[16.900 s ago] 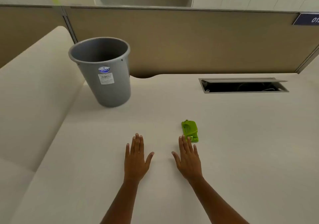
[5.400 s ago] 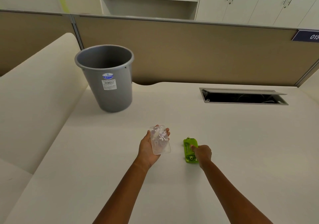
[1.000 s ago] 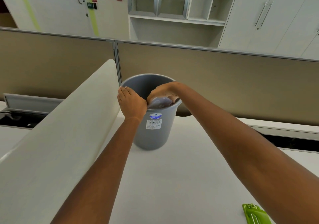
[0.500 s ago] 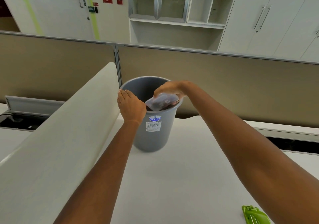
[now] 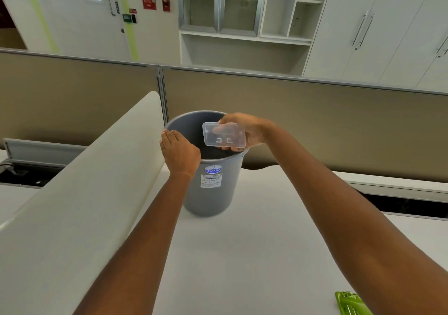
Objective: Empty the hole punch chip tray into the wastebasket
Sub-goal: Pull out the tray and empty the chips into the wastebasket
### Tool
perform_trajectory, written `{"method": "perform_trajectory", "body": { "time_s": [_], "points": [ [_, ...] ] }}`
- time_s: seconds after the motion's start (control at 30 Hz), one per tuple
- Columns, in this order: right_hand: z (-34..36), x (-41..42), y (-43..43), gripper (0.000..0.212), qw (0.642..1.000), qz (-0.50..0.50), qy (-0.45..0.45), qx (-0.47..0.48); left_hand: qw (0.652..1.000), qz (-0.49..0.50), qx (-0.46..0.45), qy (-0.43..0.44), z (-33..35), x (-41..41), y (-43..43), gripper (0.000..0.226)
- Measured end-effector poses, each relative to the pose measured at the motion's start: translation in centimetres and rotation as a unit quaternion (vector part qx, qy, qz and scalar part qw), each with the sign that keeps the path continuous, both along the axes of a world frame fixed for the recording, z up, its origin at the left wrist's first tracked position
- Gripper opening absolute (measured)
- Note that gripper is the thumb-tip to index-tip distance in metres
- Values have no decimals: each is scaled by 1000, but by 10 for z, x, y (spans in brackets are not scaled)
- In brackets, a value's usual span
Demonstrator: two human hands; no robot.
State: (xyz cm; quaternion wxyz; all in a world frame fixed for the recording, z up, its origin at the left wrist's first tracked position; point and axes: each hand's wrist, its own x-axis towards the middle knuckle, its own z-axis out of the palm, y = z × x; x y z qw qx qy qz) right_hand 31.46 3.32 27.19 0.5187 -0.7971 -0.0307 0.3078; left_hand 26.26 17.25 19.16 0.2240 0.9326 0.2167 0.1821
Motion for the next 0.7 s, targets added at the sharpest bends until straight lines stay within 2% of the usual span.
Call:
{"method": "perform_trajectory", "body": {
  "time_s": [0.07, 0.13, 0.23, 0.33, 0.53, 0.7],
  "points": [
    [0, -3, 6, 47, 999, 1, -21, -29, 1000, -1, -1, -2, 0, 0, 0, 55],
    [-3, -4, 11, 50, 998, -4, -41, -44, 1000, 0, -5, -4, 0, 0, 0, 55],
    [-6, -6, 15, 38, 992, 13, -90, -90, 1000, 0, -3, -7, 0, 0, 0, 54],
    [-5, -7, 17, 28, 988, 47, -90, -116, 1000, 1, 0, -11, 0, 0, 0, 53],
    [-6, -5, 17, 42, 992, 19, -80, -91, 999, -17, -6, -26, -1, -1, 2, 45],
    [-8, -3, 15, 39, 994, 0, -87, -69, 998, -50, -32, -26, 1, -2, 3, 46]
  ]
}}
